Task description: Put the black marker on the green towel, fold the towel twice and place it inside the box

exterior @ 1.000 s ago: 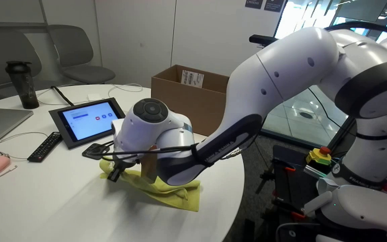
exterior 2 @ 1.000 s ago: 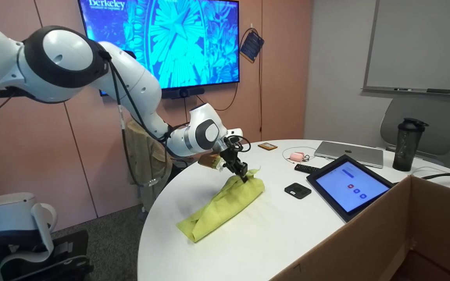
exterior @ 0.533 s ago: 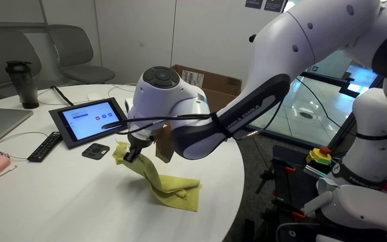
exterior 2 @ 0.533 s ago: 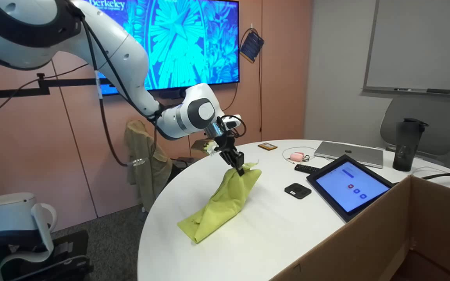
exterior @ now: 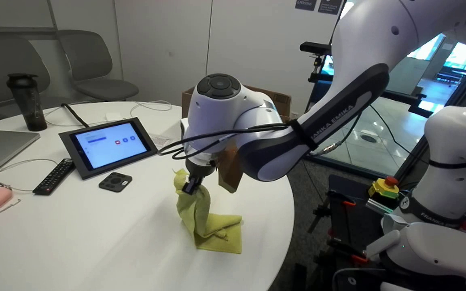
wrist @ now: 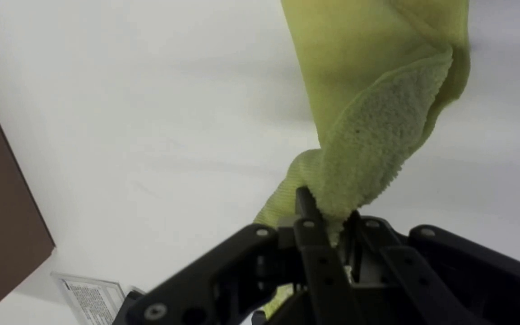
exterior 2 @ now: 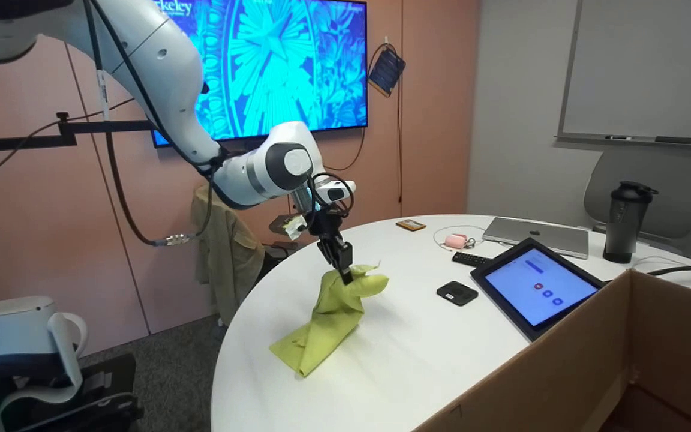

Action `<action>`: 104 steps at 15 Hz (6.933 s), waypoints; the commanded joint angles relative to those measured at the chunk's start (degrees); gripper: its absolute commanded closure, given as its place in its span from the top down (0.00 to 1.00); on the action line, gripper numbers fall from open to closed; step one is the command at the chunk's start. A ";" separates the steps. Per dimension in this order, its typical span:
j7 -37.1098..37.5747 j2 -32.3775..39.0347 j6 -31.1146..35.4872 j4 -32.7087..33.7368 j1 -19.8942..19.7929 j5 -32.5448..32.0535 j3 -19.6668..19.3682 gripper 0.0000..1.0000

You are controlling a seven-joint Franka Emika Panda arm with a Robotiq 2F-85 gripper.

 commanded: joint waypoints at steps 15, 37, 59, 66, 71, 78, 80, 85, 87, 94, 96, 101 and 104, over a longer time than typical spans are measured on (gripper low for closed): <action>19.03 -6.30 -9.05 -17.69 -16.94 7.53 16.40 0.13; 21.73 -2.02 -4.11 -10.92 -19.34 12.19 13.95 1.00; 2.35 9.35 -2.39 -2.27 -21.44 13.96 18.06 1.00; 2.88 10.78 -1.79 -1.96 -20.67 14.34 17.15 0.68; 2.87 9.37 -2.09 -2.44 -20.68 14.34 16.90 0.31; 3.04 4.45 -5.13 -4.41 -21.13 15.57 17.35 0.00; 3.43 2.07 -6.12 -5.08 -21.14 15.63 17.08 0.01; 4.24 -5.38 -6.39 -6.20 -21.51 13.61 15.20 0.01; 3.70 -8.00 -7.01 -5.52 -22.48 12.80 14.33 0.01; 4.61 -15.37 -5.33 -2.91 -28.44 9.34 10.90 0.01; 5.73 -15.61 -4.11 -1.02 -30.41 7.90 9.47 0.02; 13.19 -13.76 2.58 3.62 -33.54 3.72 5.28 0.02; 20.88 -12.07 5.76 5.88 -33.81 0.16 2.16 0.02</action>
